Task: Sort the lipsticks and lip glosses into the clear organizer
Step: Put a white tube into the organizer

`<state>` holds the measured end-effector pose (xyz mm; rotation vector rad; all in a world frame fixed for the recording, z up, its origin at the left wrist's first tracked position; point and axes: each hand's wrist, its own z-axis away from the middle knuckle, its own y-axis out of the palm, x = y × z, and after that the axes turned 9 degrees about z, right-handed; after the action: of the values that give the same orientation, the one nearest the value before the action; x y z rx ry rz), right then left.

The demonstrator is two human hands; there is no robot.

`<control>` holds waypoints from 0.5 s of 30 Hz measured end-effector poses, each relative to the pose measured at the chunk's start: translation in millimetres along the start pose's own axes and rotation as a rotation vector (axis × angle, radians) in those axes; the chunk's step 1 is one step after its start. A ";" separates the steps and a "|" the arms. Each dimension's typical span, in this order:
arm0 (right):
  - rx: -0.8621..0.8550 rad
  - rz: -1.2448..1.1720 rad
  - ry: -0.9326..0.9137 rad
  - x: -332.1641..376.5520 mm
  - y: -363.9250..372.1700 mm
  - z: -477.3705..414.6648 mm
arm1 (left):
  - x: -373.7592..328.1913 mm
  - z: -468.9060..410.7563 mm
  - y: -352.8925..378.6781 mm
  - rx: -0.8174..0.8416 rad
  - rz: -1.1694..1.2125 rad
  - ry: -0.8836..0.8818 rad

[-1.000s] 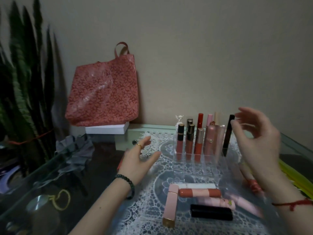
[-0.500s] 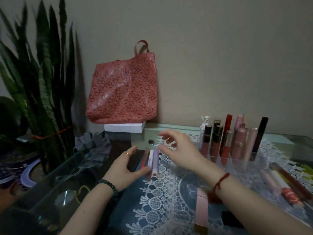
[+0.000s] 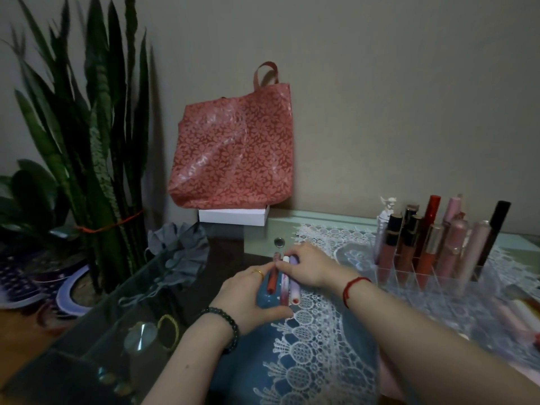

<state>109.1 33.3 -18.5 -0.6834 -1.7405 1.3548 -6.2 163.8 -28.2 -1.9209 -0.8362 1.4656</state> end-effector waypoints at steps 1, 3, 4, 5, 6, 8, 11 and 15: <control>-0.003 -0.008 0.001 -0.1 0.9 0.7 | -0.3 0.0 0.4 0.001 -0.004 -0.004; -0.016 -0.015 0.001 -0.2 1.1 2.7 | -1.7 0.4 0.8 0.001 -0.007 -0.009; -0.027 -0.019 -0.002 0.2 0.4 3.8 | -2.3 0.8 0.5 -0.004 -0.010 -0.009; -0.044 -0.031 -0.007 0.9 -1.0 5.5 | -3.0 1.4 -0.2 -0.012 -0.013 -0.002; -0.069 -0.053 -0.011 1.6 -2.7 7.5 | -4.3 2.0 -1.2 -0.021 -0.017 0.009; -0.136 -0.133 -0.015 3.2 -8.1 13.0 | -7.6 2.5 -2.7 -0.050 -0.014 0.047; -0.232 -0.321 -0.021 5.6 -20.7 26.3 | -13.7 3.0 -2.6 -0.091 0.041 0.089; -0.223 -0.709 -0.007 3.5 -42.4 54.0 | -22.9 4.6 0.5 -0.153 0.046 0.172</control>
<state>64.1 -3.8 17.9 -0.1327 -1.8993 0.6818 -15.2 146.2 -15.7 -2.1581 -0.8510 1.2714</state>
